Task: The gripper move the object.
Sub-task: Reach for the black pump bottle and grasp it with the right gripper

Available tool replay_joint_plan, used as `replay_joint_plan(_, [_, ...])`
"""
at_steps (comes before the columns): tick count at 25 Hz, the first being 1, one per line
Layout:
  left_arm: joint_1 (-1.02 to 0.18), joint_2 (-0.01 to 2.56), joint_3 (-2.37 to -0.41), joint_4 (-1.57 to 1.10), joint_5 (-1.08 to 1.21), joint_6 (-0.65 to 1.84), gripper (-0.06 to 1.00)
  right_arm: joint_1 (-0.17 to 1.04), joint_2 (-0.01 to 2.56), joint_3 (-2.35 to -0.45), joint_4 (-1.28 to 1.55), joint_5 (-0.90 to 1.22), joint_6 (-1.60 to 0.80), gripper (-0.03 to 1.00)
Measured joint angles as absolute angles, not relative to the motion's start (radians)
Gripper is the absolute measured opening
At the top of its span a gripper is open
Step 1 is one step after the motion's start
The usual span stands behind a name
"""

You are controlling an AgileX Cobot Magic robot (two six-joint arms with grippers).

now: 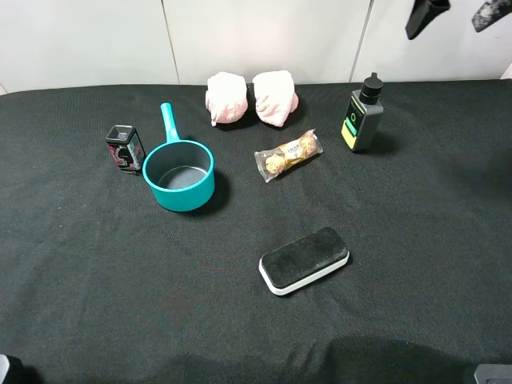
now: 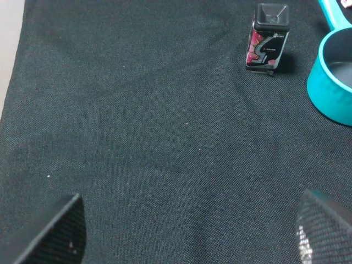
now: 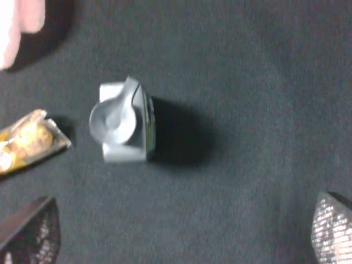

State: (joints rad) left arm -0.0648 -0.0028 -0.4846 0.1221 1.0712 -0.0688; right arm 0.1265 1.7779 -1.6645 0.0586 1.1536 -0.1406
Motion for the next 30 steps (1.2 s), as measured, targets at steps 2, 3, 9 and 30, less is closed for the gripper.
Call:
replay_joint_plan(2, [-0.065,-0.003,-0.485,0.122,1.071,-0.069,0.76,0.127,1.823,-1.711,0.052,1.176,-0.141,0.69])
replay_joint_plan(3, [-0.065,-0.003,-0.485,0.122,1.071,-0.069,0.76,0.127,1.844,-1.732,0.048,1.182,-0.142,0.69])
replay_joint_plan(9, [-0.065,-0.003,-0.485,0.122,1.071,-0.069,0.76,0.127,1.947,-1.808,0.043,1.188,-0.142,0.69])
replay_joint_plan(30, [-0.065,-0.003,-0.485,0.123,1.071,-0.069,0.76,0.185,2.057,-1.814,0.042,1.135,-0.141,0.69])
